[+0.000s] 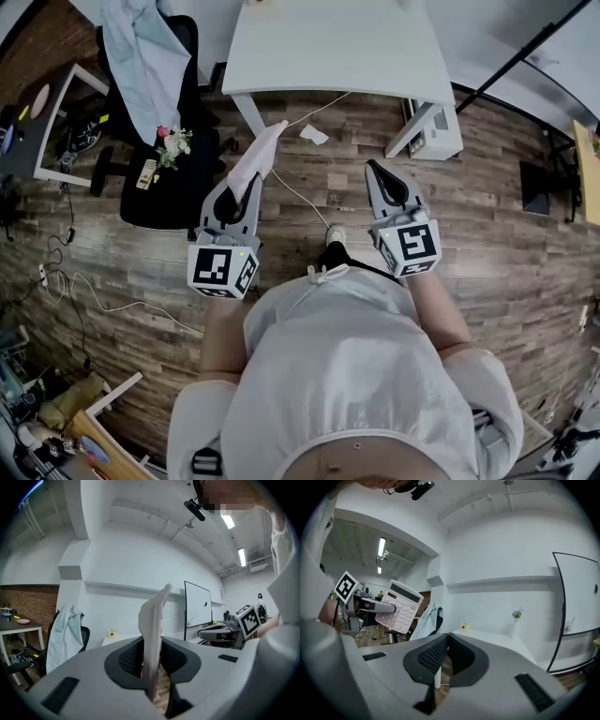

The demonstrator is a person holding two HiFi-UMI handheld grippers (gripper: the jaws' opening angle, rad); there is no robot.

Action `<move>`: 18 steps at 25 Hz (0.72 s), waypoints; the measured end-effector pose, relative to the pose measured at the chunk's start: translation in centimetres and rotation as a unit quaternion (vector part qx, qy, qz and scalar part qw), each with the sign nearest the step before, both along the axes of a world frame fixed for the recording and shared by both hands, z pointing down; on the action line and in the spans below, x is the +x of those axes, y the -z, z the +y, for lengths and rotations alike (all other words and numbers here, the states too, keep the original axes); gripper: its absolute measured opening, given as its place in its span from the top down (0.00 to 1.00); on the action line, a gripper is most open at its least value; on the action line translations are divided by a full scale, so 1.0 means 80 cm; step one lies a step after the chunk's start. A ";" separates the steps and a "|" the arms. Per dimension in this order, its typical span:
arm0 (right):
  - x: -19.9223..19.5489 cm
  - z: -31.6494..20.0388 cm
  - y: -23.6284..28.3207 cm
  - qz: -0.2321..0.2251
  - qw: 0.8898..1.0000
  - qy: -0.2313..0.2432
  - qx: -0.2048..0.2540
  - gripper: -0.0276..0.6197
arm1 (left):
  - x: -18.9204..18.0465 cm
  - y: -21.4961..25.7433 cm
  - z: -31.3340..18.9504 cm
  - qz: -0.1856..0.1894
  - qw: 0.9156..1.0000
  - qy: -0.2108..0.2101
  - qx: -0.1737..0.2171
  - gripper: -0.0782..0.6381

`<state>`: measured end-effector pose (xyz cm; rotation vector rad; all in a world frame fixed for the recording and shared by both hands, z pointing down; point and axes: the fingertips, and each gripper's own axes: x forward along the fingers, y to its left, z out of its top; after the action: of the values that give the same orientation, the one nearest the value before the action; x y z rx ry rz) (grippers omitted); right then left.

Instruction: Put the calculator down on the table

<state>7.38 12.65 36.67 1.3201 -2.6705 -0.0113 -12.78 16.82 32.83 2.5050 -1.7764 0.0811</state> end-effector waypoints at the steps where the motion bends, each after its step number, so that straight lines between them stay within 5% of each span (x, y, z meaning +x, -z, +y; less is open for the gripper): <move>1: 0.008 -0.020 0.001 0.001 1.000 0.002 0.001 0.95 | 0.008 0.001 -0.019 0.000 1.000 0.002 0.000 0.77; 18: 0.063 -0.251 -0.012 -0.003 1.000 0.018 -0.023 0.95 | 0.076 -0.019 -0.259 0.011 0.999 -0.001 -0.033 0.77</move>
<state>12.43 -7.43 37.64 1.2614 -2.6815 0.0501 -6.68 -3.88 34.35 2.4517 -1.7345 0.1090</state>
